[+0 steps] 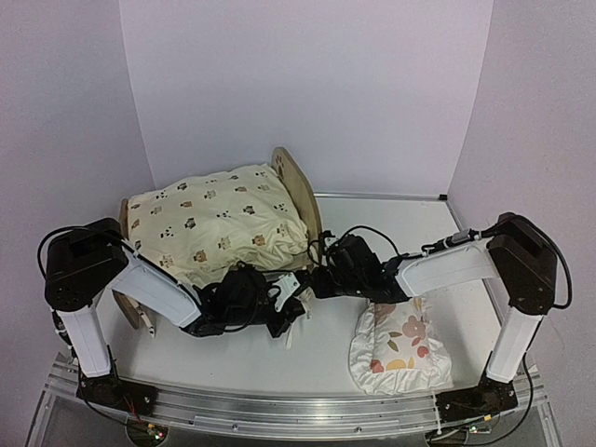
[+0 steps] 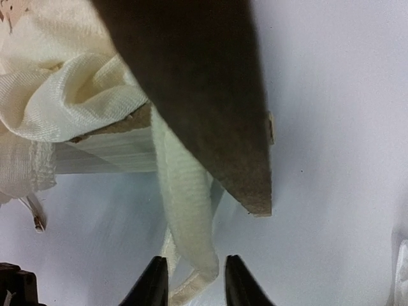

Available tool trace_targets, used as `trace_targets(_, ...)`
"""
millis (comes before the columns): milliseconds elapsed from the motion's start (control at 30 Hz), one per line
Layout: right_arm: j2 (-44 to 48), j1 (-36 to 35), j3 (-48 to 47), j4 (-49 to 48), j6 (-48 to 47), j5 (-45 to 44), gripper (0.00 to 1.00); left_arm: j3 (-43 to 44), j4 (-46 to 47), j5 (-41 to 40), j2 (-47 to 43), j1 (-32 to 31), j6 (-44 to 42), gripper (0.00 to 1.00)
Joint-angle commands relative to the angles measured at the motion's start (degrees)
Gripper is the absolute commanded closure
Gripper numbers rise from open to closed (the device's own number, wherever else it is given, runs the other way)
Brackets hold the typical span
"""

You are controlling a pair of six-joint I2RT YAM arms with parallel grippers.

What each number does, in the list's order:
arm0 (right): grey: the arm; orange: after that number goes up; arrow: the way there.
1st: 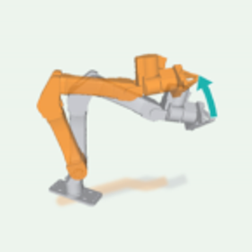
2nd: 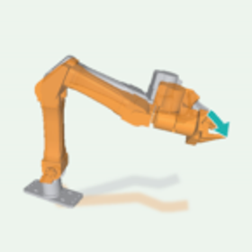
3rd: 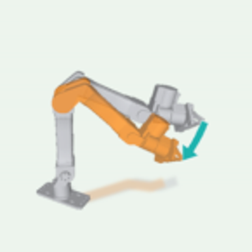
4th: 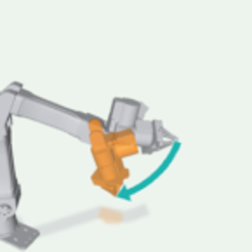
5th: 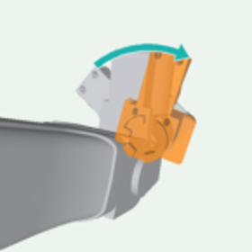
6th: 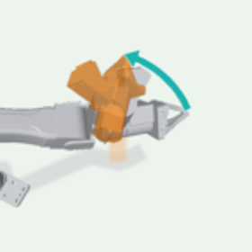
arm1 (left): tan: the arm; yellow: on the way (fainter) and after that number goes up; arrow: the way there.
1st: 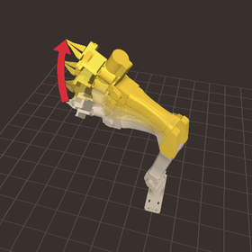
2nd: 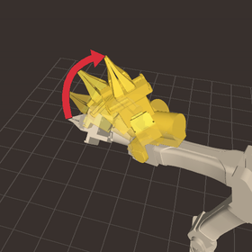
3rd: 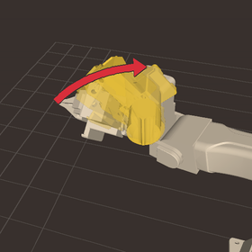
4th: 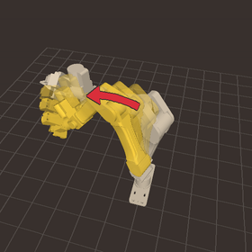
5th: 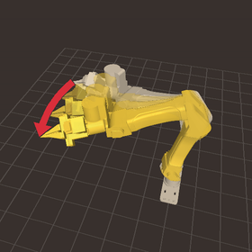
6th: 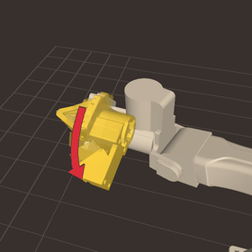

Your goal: Set up the pet bed

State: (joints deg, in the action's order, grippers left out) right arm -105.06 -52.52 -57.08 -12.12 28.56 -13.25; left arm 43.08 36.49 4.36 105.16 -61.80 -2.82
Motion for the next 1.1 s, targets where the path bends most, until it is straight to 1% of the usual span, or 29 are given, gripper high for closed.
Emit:
trace_targets(0,-1.1,-0.2,0.3,-5.6,-0.2,2.0,0.62,-0.4,2.5,2.3,-3.1,0.6,1.7,1.0)
trace_targets(67,-1.1,-0.2,1.6,-7.0,0.7,1.5,0.63,-0.6,2.6,3.0,-3.7,0.7,2.1,1.0)
trace_targets(133,-1.2,-0.2,2.7,-9.1,1.3,1.3,0.69,-0.8,2.5,3.4,-4.2,0.8,2.3,1.0)
trace_targets(300,-1.5,-0.1,4.4,-12.8,2.0,2.0,0.93,-0.9,2.4,4.3,-4.8,1.1,2.4,1.0)
trace_targets(367,-1.5,-0.2,4.7,-13.4,2.0,2.4,1.0,-1.0,2.5,4.8,-4.8,1.5,4.6,1.0)
trace_targets(500,-0.1,-0.2,6.0,-14.2,1.2,3.2,1.0,0.0,0.9,6.0,-4.9,2.9,7.2,1.0)
trace_targets(633,3.2,-0.2,7.9,-14.2,0.4,4.9,1.0,5.7,-8.4,10.8,-2.4,6.5,11.9,1.0)
trace_targets(767,6.1,-0.2,8.9,-13.9,-0.6,7.4,1.0,14.0,-17.9,15.2,2.4,9.1,14.5,1.0)
trace_targets(833,7.1,-0.2,9.3,-13.7,-1.0,8.1,1.0,17.0,-20.8,17.9,4.0,10.3,15.7,1.0)
trace_targets(967,8.7,-0.2,9.9,-13.5,-1.8,8.8,1.0,23.2,-28.5,18.1,7.7,11.4,17.8,1.0)
trace_targets(1067,9.5,-0.2,10.0,-13.4,-2.2,9.0,1.0,25.5,-32.6,16.4,8.8,11.5,19.7,1.0)
